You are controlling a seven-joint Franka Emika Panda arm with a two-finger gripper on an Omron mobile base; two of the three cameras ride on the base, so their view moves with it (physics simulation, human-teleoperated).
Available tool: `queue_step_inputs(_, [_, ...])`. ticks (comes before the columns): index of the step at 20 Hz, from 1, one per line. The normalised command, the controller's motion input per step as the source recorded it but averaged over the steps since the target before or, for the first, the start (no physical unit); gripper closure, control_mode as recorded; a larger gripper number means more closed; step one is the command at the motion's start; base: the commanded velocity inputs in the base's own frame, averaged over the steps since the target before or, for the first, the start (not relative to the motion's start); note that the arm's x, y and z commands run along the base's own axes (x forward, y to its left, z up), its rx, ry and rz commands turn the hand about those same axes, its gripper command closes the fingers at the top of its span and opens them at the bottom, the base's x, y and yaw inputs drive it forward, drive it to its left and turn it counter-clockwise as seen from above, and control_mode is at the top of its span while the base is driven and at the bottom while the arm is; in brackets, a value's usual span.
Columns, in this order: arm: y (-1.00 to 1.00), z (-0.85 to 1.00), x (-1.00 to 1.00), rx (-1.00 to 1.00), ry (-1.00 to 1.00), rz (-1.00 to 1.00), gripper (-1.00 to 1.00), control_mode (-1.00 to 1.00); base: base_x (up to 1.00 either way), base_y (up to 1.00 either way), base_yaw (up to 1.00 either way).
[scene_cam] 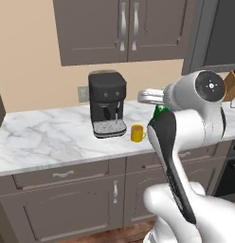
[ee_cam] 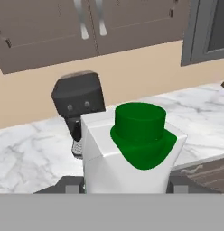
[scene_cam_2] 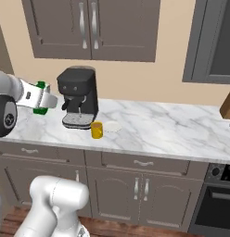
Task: Take a sugar cube from the saucer and place it inside the coffee. Then, grab milk from the fridge and place it next to the coffee on the counter to sweeten the coffee.
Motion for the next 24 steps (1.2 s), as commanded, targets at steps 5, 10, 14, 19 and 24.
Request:
queue_step_inputs(5, [0.98,-0.52,0.01,-0.10,0.08,-0.55,1.00,-1.00,0.00,0.00,0.00])
queue_step_inputs(10, [0.47,-0.62,0.12,-0.10,0.21,-0.63,1.00,-1.00,0.00,0.00,0.00])
queue_step_inputs(14, [0.00,-0.51,0.56,-0.09,0.21,-0.50,1.00,-1.00,0.00,0.00,0.00])
queue_step_inputs(19, [-0.06,-0.22,0.58,-0.02,0.19,-0.35,1.00,-1.00,0.00,0.00,0.00])
queue_step_inputs(24, [-0.15,-0.37,0.46,-0.07,0.00,0.00,1.00,-1.00,0.00,0.00,0.00])
